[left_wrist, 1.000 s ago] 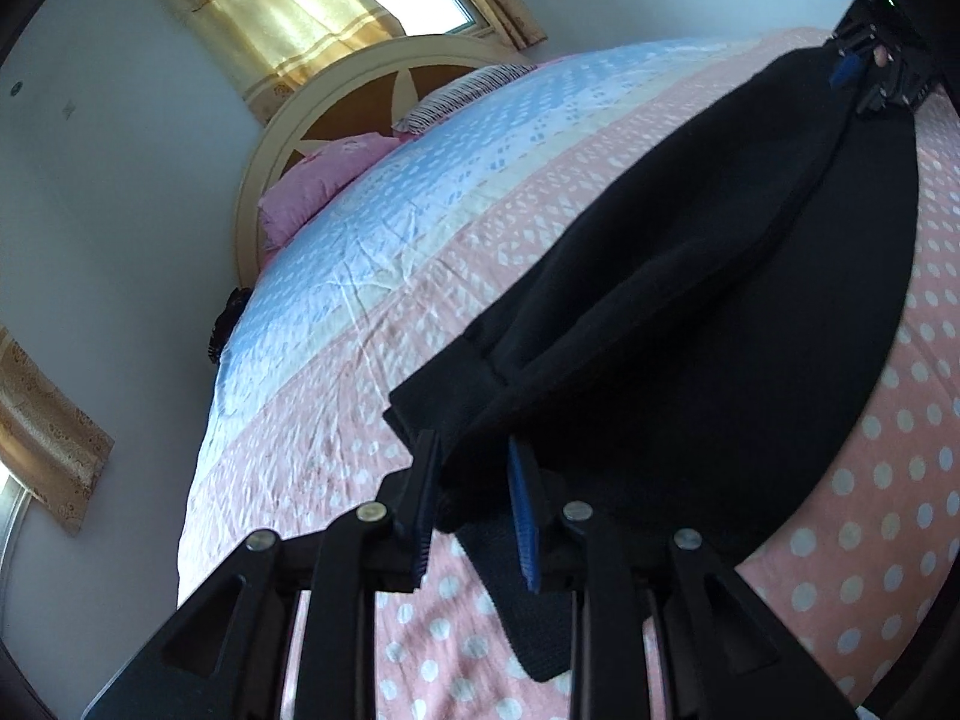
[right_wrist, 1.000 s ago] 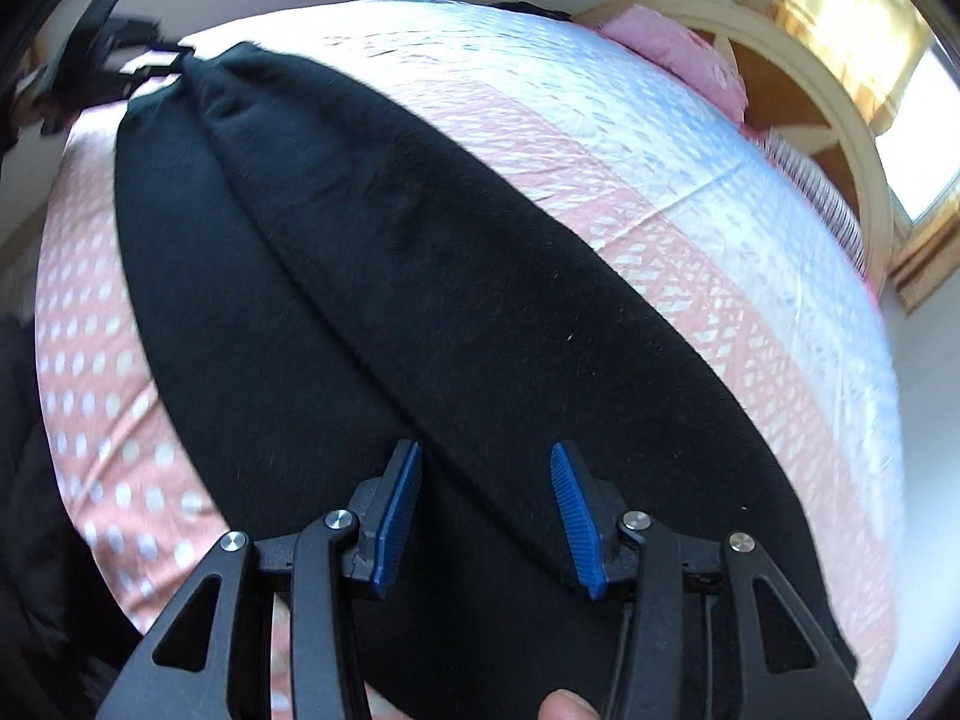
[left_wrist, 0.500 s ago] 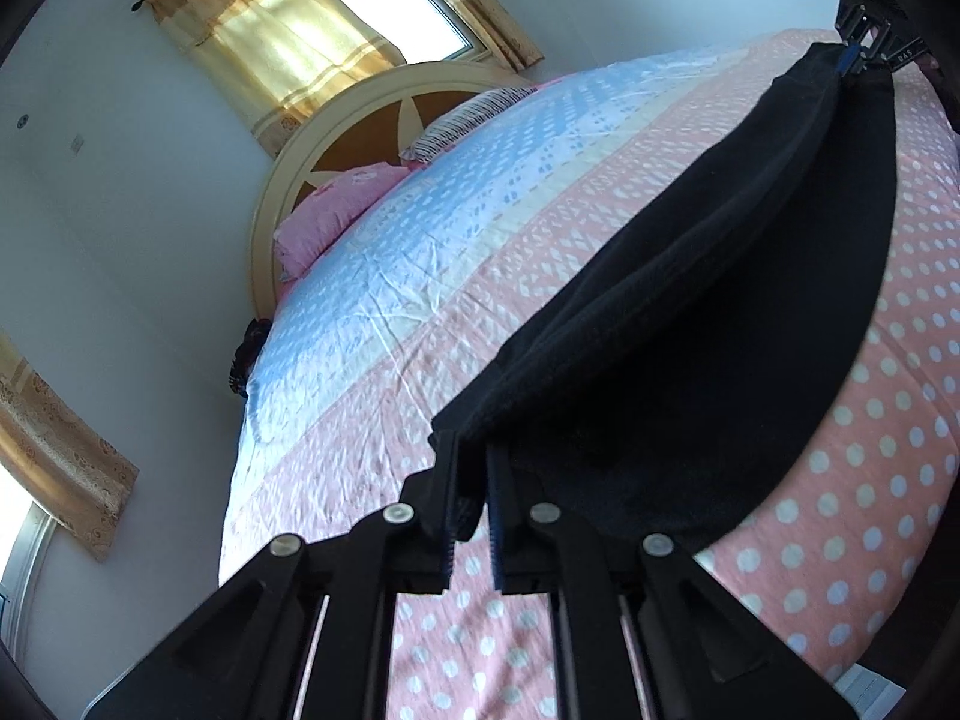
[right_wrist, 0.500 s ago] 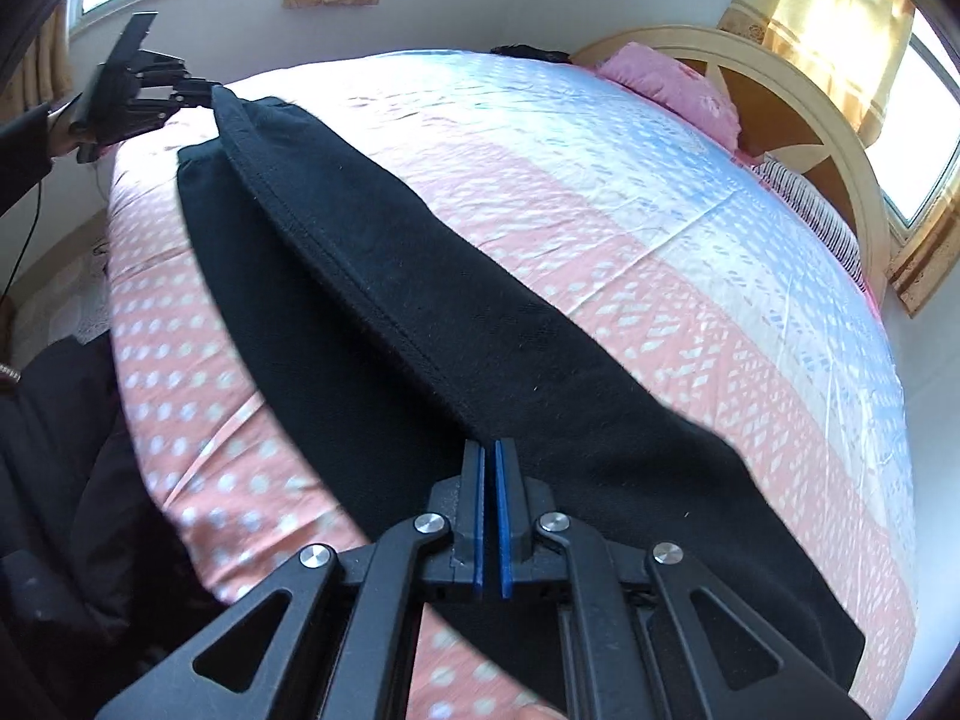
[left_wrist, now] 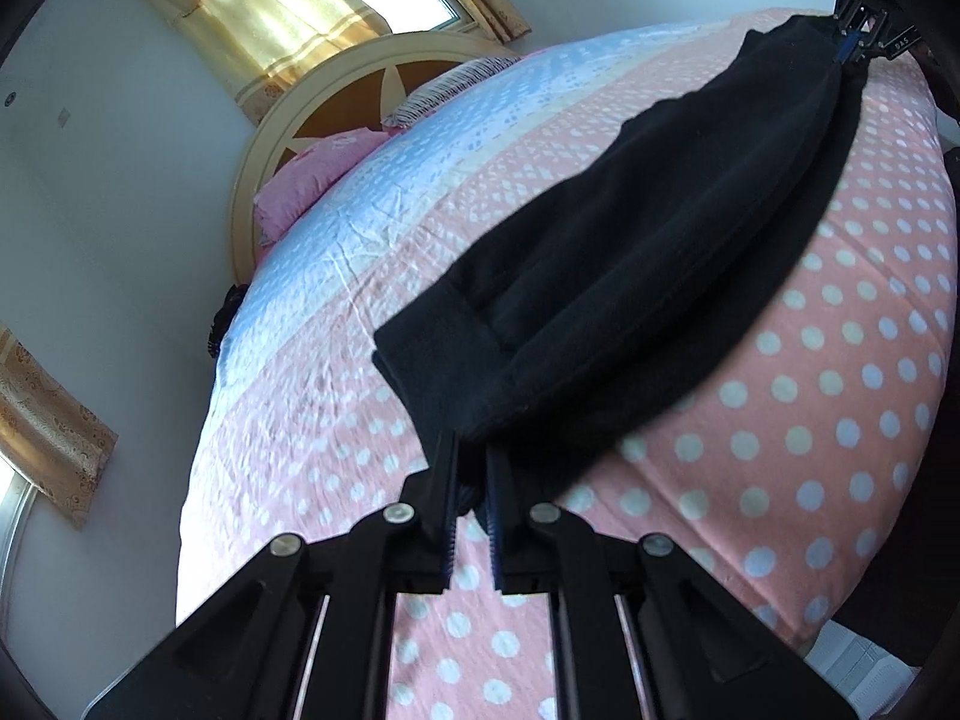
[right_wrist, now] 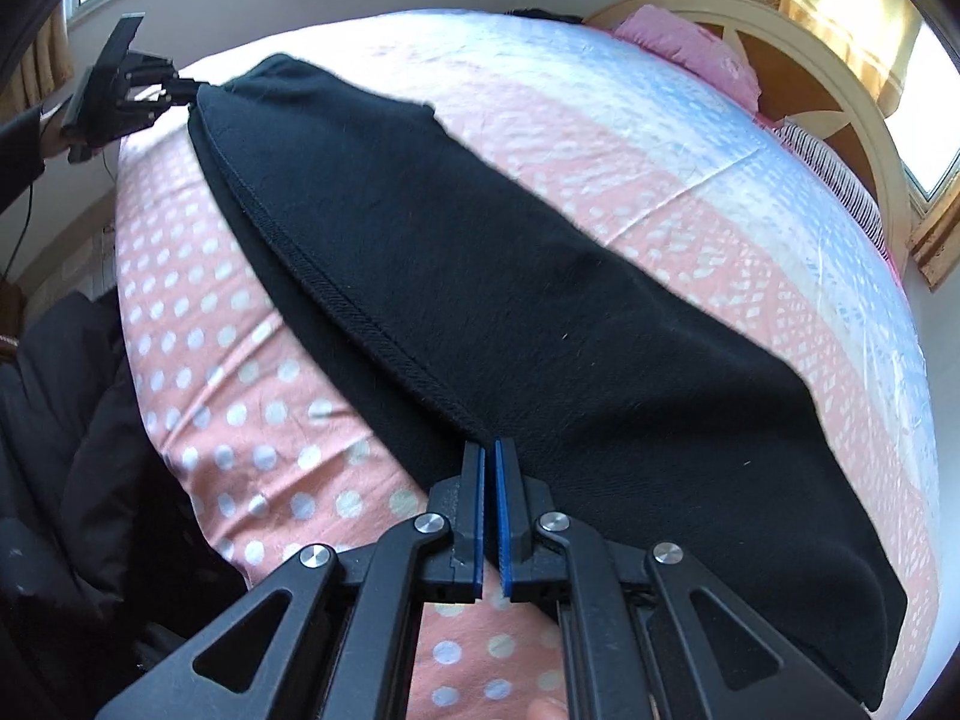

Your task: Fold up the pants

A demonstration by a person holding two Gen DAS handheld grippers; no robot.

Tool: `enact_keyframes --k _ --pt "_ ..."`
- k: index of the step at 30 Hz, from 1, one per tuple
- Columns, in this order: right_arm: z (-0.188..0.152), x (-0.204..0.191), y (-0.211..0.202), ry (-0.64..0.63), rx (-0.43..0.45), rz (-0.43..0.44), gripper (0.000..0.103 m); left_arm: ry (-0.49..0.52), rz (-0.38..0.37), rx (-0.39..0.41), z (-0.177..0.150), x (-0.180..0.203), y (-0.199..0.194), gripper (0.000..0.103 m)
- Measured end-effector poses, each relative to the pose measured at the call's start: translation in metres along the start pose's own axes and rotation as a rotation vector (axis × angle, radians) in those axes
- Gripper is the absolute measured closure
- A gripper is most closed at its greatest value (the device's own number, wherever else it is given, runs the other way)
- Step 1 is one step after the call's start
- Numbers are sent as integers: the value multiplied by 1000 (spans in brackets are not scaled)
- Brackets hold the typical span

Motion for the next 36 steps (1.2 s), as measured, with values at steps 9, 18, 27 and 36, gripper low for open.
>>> enact_keyframes --k 9,18,27,36 --pt "0 1 1 5 9 -12 99 -13 58 -41 -12 -16 -6 76" --pt "4 -5 3 -88 14 -78 97 62 106 -38 -11 -5 -14 55" --pt "12 -4 4 -66 17 -71 97 101 29 1 13 0 4 45" --pt "17 -8 10 -105 22 -95 97 114 -46 -1 20 8 11 54"
Point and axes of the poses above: each gripper's, at about its wrist camera, not at the fingertips, and y roughly the way its jaws point, x to its right, z to its top, the point moved 10 cm from there along y, roughly the way its jaws point, and after that the axes turned 10 degrees about x, right-handed, at the moved point
